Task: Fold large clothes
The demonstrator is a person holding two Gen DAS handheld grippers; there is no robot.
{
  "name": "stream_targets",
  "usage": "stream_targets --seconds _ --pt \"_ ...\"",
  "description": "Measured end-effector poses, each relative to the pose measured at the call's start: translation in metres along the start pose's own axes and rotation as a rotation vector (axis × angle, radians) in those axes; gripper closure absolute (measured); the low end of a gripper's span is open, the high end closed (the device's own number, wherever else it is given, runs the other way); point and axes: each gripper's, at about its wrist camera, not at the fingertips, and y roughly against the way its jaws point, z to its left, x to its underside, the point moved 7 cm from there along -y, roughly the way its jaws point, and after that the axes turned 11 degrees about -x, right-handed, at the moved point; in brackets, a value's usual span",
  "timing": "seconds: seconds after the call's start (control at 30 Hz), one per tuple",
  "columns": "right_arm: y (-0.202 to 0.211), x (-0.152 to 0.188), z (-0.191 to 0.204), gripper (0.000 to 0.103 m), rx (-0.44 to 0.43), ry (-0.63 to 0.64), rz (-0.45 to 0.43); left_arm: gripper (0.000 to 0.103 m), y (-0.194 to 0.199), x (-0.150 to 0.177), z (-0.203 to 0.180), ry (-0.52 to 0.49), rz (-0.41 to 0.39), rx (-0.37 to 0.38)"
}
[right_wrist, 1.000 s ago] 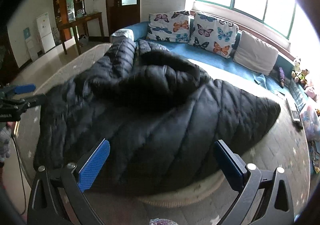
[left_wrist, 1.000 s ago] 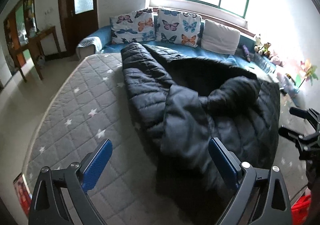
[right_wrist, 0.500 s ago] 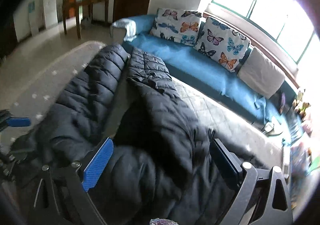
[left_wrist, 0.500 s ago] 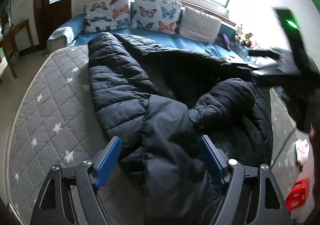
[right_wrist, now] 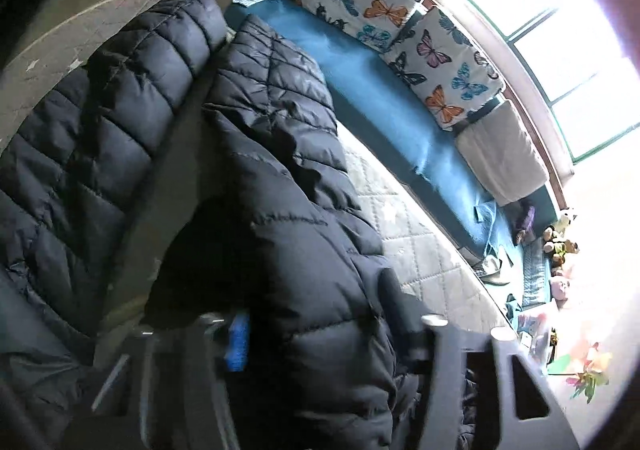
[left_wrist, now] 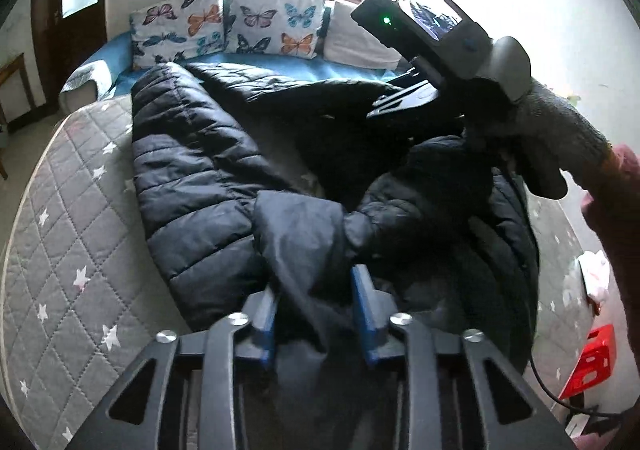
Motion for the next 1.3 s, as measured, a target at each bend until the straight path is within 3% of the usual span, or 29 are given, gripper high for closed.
stream_targets --seconds 0.17,0.27,0.43,0.6,0.7,0.77,0.8,0.9,0.97,1.03,1.13,1.3 --pt "0.043 0.016 -0.022 0.082 0.075 -0.047 -0.065 0.084 0.027 -0.001 -0.021 -0.024 -0.064 0.055" --pt "0.070 0.029 -0.035 0.084 0.124 -0.061 -0.110 0.085 0.048 0.000 -0.033 -0.023 -0.102 0.111" --pt "0.129 0.081 -0.060 0.089 0.227 -0.102 -0.181 0.085 0.087 0.012 -0.066 -0.062 -0.155 0.197" --pt "0.166 0.118 -0.072 0.088 0.168 -0.173 -0.235 0.085 0.112 0.029 -0.101 -0.117 -0.174 0.228" --pt "0.169 0.113 -0.067 0.074 0.078 -0.181 -0.245 0.085 0.113 0.033 -0.105 -0.115 -0.168 0.200" --pt "0.164 0.104 -0.058 0.040 0.036 -0.163 -0.261 0.085 0.114 0.034 -0.101 -0.104 -0.166 0.164" --pt "0.166 0.105 -0.055 0.036 0.031 -0.148 -0.270 0.084 0.114 0.034 -0.097 -0.096 -0.165 0.151" --pt "0.154 0.092 -0.036 0.034 0.008 -0.090 -0.257 0.075 0.108 0.035 -0.079 -0.077 -0.147 0.117" --pt "0.138 0.076 -0.023 0.034 -0.039 -0.063 -0.230 0.059 0.102 0.035 -0.066 -0.065 -0.135 0.106" --pt "0.129 0.071 -0.015 0.034 -0.041 -0.033 -0.209 0.033 0.098 0.035 -0.056 -0.049 -0.126 0.107" --pt "0.106 0.053 -0.005 0.034 -0.064 0.007 -0.157 0.030 0.093 0.037 -0.047 -0.035 -0.117 0.116" --pt "0.063 0.023 0.004 0.034 -0.066 0.079 -0.054 0.027 0.063 0.034 -0.039 -0.003 -0.017 0.152"
